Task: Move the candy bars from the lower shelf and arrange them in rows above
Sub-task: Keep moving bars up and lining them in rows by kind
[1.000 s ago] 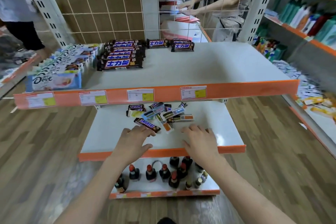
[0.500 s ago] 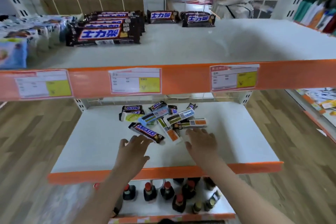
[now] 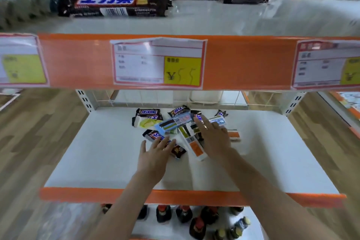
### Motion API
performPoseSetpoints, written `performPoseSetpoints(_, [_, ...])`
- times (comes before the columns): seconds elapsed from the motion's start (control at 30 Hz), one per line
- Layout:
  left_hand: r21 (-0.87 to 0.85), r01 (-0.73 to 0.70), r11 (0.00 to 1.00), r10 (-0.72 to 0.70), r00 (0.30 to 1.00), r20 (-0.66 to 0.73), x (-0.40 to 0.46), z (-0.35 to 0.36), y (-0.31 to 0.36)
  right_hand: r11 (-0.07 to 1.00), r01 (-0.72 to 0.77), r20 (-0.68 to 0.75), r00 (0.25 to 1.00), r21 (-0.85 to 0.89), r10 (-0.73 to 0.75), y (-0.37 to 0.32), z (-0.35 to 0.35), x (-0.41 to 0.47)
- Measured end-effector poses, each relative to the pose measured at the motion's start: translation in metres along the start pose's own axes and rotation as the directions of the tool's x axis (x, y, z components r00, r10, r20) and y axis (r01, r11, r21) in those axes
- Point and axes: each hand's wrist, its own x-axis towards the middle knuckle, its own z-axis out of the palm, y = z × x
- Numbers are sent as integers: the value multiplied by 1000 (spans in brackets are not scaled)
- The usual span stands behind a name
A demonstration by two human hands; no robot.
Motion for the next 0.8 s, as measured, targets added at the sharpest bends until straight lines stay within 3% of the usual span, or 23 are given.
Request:
performPoseSetpoints(0.23, [71, -108, 992, 121, 965, -232, -1, 11, -6, 997, 1, -1, 1000, -83, -1, 12, -9, -6])
performPoseSetpoints(0.33, [40, -108, 993, 115, 943, -314, -5, 18, -4, 998, 3, -142, 990, 71, 7, 19, -19, -20])
performPoseSetpoints(0.43, [-118, -71, 990, 39, 966, -255, -8, 11, 4, 939, -18, -247, 963, 343, 108, 23, -30, -29])
performPoseSetpoints(0.5, [-218, -49, 975, 4, 980, -199, -7, 9, 7, 833, -81, -176, 962, 547, 209, 24, -31, -33])
performPoseSetpoints(0.63, [-544, 29, 839, -84, 994, -76, -11, 12, 14, 659, -211, -29, 942, 722, 333, 25, -16, -40])
performPoseSetpoints(0.7, [-571, 27, 821, -81, 994, -69, -11, 16, 15, 565, -260, 8, 913, 783, 408, 26, -9, -45])
performPoseSetpoints(0.8, [-547, 6, 837, -93, 987, -131, -14, 16, 15, 541, -293, 51, 908, 788, 417, 28, -4, -56])
